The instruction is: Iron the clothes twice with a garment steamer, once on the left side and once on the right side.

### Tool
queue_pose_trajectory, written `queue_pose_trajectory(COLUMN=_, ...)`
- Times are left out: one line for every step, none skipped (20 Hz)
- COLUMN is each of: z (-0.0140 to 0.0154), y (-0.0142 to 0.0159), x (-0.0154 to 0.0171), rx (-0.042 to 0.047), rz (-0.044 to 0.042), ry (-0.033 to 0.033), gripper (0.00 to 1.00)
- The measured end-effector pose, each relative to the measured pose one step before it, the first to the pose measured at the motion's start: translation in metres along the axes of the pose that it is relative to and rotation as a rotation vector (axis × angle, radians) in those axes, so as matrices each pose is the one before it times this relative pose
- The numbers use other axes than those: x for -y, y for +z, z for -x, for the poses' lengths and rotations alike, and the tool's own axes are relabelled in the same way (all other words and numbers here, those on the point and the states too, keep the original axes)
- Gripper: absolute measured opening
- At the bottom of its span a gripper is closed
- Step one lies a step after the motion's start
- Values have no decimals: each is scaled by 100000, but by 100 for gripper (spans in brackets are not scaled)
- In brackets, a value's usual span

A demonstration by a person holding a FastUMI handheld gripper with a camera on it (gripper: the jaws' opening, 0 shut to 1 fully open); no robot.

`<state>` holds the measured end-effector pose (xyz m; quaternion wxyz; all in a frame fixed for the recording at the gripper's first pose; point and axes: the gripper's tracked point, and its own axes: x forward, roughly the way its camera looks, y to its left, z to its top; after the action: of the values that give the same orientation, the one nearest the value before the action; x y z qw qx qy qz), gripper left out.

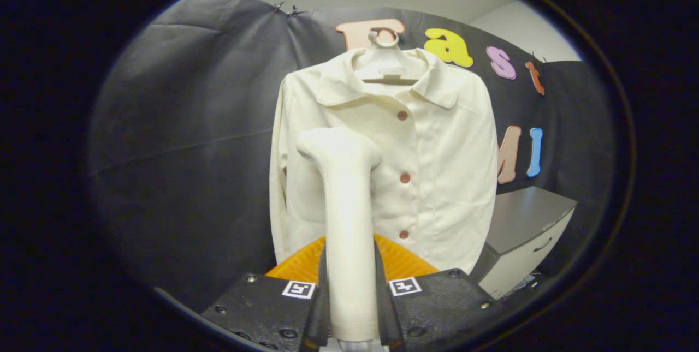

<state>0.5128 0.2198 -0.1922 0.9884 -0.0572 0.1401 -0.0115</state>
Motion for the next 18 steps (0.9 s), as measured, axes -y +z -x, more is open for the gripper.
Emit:
queue_pose_trajectory(z=-833, y=-1350, x=68, rx=-2466, rz=-398, ry=138, gripper=35)
queue_pose_trajectory(z=-802, y=-1316, x=-33, rx=-2370, rz=-259, ry=-95, gripper=35)
queue_pose_trajectory(z=-1202, y=-1136, x=97, rx=-2682, rz=131, ry=-449, gripper=35)
queue_pose_trajectory(z=-1120, y=-880, x=211, rx=-1925, rz=22, ry=-835, gripper=35)
queue_pose_trajectory(z=-958, y=-921, x=398, rx=-2194, rz=-696, ry=-708, gripper=35)
queue_pose_trajectory(z=-831, y=-895, x=176, rx=-1782, rz=-1430, ry=-327, gripper=34)
queue_pose_trajectory(z=-455, y=-1291, x=77, rx=-1995, rz=-1555, ry=-68, gripper=34)
queue_pose_trajectory(z=-295, y=-1099, x=108, rx=-1826, rz=-813, ry=21, gripper=34)
queue_pose_trajectory(z=-566, y=-791, x=-39, rx=-1589, rz=351, ry=89, gripper=34)
queue_pose_trajectory(z=-452, y=-645, x=-68, rx=-1410, rz=566, ry=30, gripper=34)
queue_pose_trajectory(z=-462, y=-810, x=-143, rx=-1609, rz=-271, ry=321, gripper=34)
queue_pose_trajectory(z=-309, y=-979, x=-127, rx=-1831, rz=-1081, ry=516, gripper=34)
queue_pose_trajectory(z=-303, y=-919, x=-84, rx=-1396, rz=-1356, ry=392, gripper=34)
queue_pose_trajectory(z=-204, y=-601, x=-119, rx=-927, rz=-726, ry=149, gripper=34)
queue_pose_trajectory(z=-386, y=-539, x=0, rx=-890, rz=-33, ry=23, gripper=34)
queue_pose_trajectory(z=-347, y=-454, x=13, rx=-488, rz=432, ry=45, gripper=34)
queue_pose_trajectory(z=-262, y=-722, x=-108, rx=-1387, rz=366, ry=279, gripper=34)
queue_pose_trajectory(z=-247, y=-814, x=-81, rx=-1209, rz=-200, ry=210, gripper=34)
